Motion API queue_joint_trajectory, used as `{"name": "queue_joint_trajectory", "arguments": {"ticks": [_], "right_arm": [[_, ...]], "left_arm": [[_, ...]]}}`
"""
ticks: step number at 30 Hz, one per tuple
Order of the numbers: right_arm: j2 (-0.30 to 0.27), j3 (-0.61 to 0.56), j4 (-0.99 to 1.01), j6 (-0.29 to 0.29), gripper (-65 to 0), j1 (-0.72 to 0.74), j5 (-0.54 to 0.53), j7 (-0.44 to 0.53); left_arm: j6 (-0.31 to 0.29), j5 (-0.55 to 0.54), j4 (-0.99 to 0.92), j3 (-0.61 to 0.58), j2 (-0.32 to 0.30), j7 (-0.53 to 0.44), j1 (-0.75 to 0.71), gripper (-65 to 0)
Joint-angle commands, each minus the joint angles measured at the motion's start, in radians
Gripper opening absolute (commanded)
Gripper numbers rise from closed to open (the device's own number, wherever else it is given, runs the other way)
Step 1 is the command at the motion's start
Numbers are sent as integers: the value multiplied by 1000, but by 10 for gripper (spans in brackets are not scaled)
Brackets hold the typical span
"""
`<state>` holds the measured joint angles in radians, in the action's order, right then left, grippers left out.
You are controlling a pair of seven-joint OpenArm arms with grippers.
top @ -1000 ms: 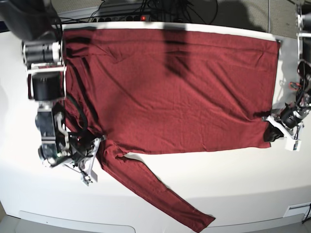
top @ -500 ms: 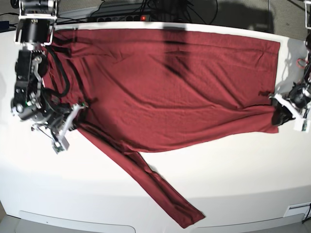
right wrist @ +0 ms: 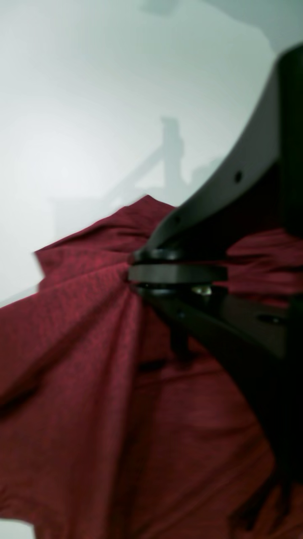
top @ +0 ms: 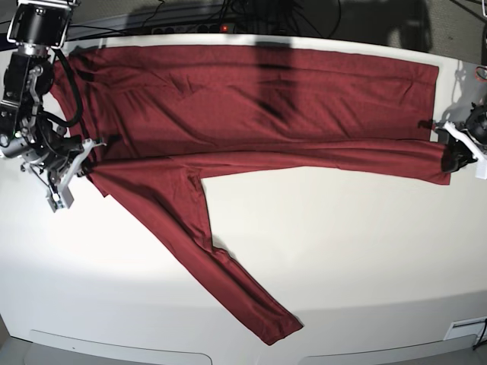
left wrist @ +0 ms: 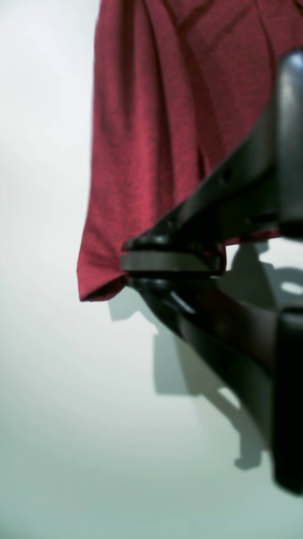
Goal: Fold the T-shirt properly
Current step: 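Grasp the hem with both grippers and fold it onto the shoulders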
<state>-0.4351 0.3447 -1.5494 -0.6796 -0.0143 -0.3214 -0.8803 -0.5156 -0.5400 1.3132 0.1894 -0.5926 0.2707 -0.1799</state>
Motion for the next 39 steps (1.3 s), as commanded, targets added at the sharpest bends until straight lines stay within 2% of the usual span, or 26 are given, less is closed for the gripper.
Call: {"name": "queue_joint_trajectory", "arguments": {"ticks": [1, 11, 16, 22, 23, 25, 27, 30, 33, 39], "right_arm": [[-31, 14, -20, -3, -650, 3, -9, 16], [-92, 134, -20, -3, -650, -61, -65, 3], [-107, 159, -20, -12, -650, -103, -118, -18], [-92, 158, -19, -19, -650, -91, -298, -7], [-84, 157, -19, -19, -597, -80, -320, 5], [-72, 150, -19, -19, -439, -52, -345, 9], [-63, 131, -19, -19, -339, -15, -341, 10], [-51, 83, -7, -19, -329, 40, -324, -1], [-32, -6, 32, -19, -329, 96, -263, -24], [-11, -158, 103, -19, -329, 153, -124, -71]], "left_arm": [[0, -11, 18, 12, -23, -22, 10, -650], [-2, -11, 18, 12, -23, 56, 10, -650], [-16, -11, 18, 13, -22, 43, -21, -650], [-15, -11, 18, 13, -22, -6, -19, -650], [-15, -11, 18, 13, -22, -10, -16, -650], [-15, -11, 18, 13, -19, -10, -14, -650], [-15, -11, 18, 13, -10, -14, -14, -650], [-16, -10, 18, 13, 10, -30, -14, -650], [-16, -9, 18, 13, 27, -34, -14, -650], [-15, 74, 18, 13, 58, -48, -14, -650]]}}
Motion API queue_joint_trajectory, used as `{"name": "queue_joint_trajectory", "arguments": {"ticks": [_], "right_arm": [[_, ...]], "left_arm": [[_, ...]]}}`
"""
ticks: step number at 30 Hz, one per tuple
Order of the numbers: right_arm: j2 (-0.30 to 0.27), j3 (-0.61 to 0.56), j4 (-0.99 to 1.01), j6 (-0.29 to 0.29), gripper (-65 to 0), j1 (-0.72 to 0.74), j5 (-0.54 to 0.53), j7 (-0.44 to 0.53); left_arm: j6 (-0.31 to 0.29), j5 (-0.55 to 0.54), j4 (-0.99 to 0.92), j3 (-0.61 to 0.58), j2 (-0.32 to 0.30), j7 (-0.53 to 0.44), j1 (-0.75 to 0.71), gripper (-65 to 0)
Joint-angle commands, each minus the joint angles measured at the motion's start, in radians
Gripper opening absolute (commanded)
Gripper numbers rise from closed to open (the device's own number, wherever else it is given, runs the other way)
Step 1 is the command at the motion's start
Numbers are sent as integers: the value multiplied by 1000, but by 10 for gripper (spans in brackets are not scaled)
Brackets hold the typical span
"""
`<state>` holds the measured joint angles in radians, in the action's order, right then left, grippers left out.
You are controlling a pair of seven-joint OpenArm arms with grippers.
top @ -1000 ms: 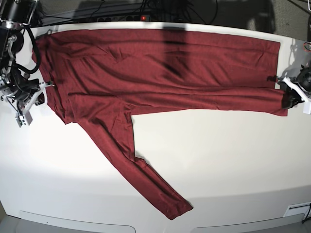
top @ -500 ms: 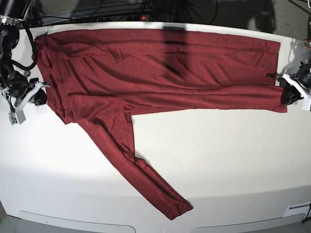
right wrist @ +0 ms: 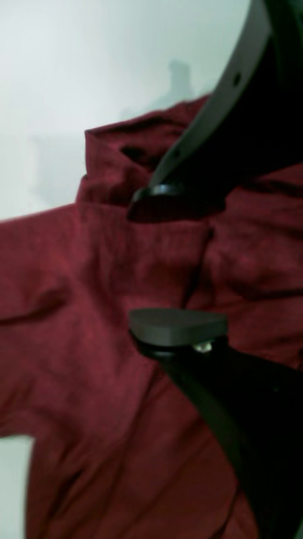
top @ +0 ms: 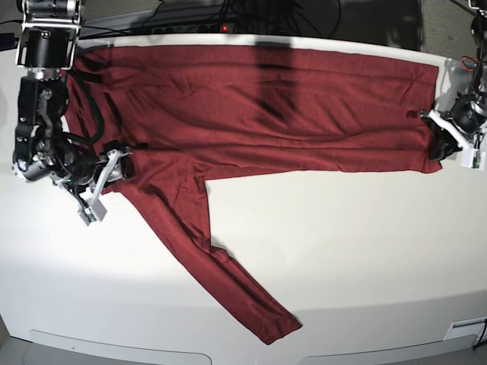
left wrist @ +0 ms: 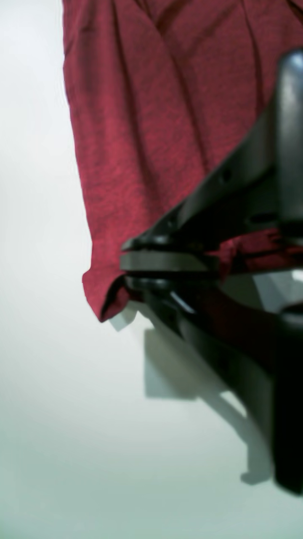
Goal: Fold the T-shirt properly
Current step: 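Grasp the hem with both grippers and fold it onto the shoulders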
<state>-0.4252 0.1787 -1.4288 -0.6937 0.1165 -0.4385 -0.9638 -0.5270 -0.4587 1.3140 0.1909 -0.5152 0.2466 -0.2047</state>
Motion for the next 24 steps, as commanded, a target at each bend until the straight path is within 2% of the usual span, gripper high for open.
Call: {"name": "queue_joint_trajectory", "arguments": {"ticks": [1, 7, 12, 15, 17, 19, 24], "right_arm": [[-23, -3, -17, -4, -329, 22, 6, 14], [-24, -19, -17, -4, -329, 21, 38, 20], [-21, -19, -3, 33, -329, 29, 58, 136], [-20, -19, 96, 36, -329, 86, 80, 156], [-20, -19, 178, 35, -329, 136, 61, 131], [-21, -19, 221, 35, -329, 170, 24, 63], [-25, -19, 208, 31, -330, 188, -71, -42]], "left_arm": [[-4, -2, 17, 11, -17, -25, 11, -650], [-4, -2, 17, 11, -17, -25, 11, -650], [-4, -2, 17, 11, -17, -24, 11, -650], [-4, -2, 17, 11, -17, -27, 11, -650], [-4, -2, 17, 11, -16, -29, 11, -650], [-4, -2, 17, 11, -17, -32, 11, -650], [-4, -2, 17, 11, -17, -37, 11, -650]]}}
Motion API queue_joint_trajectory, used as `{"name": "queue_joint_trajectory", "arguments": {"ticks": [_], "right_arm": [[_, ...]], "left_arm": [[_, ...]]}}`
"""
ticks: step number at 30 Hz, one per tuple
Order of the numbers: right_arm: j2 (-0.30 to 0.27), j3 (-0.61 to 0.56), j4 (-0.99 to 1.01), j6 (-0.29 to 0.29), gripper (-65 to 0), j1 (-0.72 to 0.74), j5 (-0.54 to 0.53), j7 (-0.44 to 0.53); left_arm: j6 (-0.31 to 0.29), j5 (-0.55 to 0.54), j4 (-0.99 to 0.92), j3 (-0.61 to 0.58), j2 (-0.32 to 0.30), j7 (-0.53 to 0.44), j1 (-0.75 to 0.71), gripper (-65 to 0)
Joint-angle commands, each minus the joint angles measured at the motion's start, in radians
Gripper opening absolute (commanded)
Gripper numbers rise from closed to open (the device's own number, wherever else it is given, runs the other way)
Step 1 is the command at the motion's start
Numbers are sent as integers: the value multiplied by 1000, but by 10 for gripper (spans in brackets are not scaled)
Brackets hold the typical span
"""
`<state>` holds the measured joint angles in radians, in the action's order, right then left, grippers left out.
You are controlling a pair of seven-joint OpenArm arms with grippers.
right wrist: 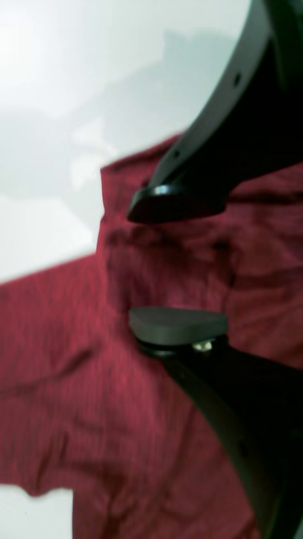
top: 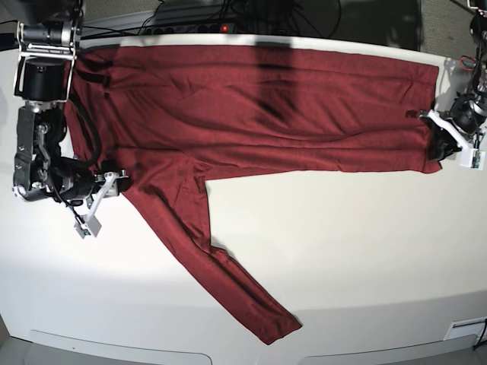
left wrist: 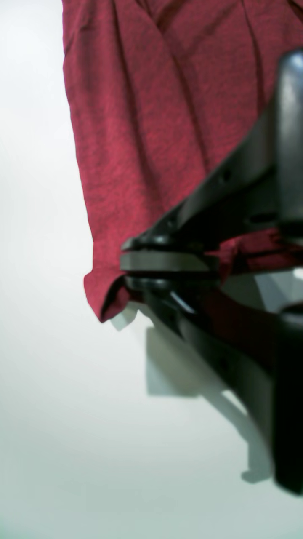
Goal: Fold the T-shirt properly
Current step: 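Grasp the hem with both grippers and fold it onto the shoulders, then release the folded shirt and raise both grippers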
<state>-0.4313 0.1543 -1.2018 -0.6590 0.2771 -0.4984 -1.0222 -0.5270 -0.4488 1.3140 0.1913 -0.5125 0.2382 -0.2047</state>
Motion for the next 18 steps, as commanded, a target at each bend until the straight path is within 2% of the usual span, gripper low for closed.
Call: {"name": "queue_joint_trajectory", "arguments": {"ticks": [1, 7, 13, 18], "right_arm": [[-20, 5, -29, -11, -330, 27, -25, -2], [-50, 5, -52, -15, -330, 24, -131, -154], [-86, 5, -52, -15, -330, 10, -130, -208], [-91, 5, -50, -15, -330, -35, -130, -183]], "left_arm": [[-4, -12, 17, 11, -19, -29, 11, -650], [-4, -12, 17, 11, -19, -31, 11, -650], [-4, -11, 17, 11, -19, -31, 11, -650], [-4, -11, 17, 11, -19, -31, 11, -650]]}}
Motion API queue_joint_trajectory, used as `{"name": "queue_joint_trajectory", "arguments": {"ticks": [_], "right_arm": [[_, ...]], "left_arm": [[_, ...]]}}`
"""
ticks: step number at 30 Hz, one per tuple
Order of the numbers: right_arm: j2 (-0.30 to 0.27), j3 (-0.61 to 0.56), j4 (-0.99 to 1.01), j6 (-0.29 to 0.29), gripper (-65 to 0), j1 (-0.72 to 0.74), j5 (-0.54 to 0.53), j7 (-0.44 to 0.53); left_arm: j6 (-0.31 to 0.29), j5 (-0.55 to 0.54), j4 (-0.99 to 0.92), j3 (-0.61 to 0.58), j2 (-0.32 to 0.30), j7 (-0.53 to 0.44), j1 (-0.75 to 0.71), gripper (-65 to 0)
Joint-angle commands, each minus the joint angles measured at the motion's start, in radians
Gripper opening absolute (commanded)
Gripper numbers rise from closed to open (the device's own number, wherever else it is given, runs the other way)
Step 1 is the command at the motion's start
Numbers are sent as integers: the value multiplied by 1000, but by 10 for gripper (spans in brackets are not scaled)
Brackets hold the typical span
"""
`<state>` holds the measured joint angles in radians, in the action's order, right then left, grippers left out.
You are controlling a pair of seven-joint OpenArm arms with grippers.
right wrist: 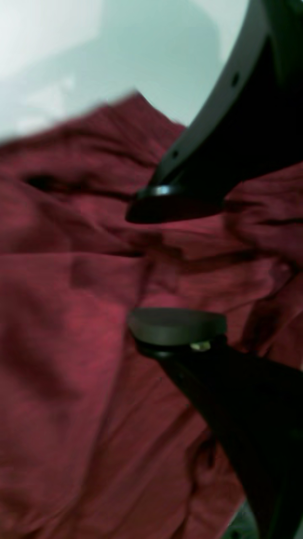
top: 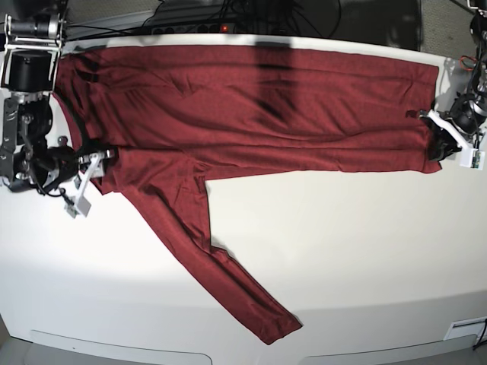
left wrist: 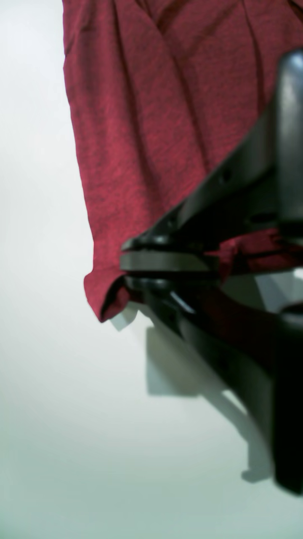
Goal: Fold the T-shirt properly
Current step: 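Release the folded shirt and raise both grippers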
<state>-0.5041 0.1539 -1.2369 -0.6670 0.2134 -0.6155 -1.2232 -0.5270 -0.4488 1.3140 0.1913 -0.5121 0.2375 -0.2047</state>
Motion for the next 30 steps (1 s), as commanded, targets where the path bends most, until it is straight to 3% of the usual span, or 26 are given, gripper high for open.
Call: {"name": "queue_joint_trajectory", "arguments": {"ticks": [1, 7, 10, 23, 30], "right_arm": [[-19, 5, -14, -7, -330, 21, -14, 27], [-15, 5, -11, -6, -335, -12, -13, 79], [-8, 5, -11, -6, -379, -11, -13, 82], [17, 5, -10, -6, -465, -11, -5, 87], [31, 5, 7, 14, -581, -11, 89, 102]], "left_arm": [[-4, -12, 17, 11, -20, -30, 11, -650], [-4, -11, 17, 11, -20, -30, 11, -650], [-4, -11, 17, 11, -20, -31, 11, -650], [-4, -11, 17, 11, -20, -45, 11, -650], [-4, 41, 17, 11, -20, -45, 11, -650]]}}
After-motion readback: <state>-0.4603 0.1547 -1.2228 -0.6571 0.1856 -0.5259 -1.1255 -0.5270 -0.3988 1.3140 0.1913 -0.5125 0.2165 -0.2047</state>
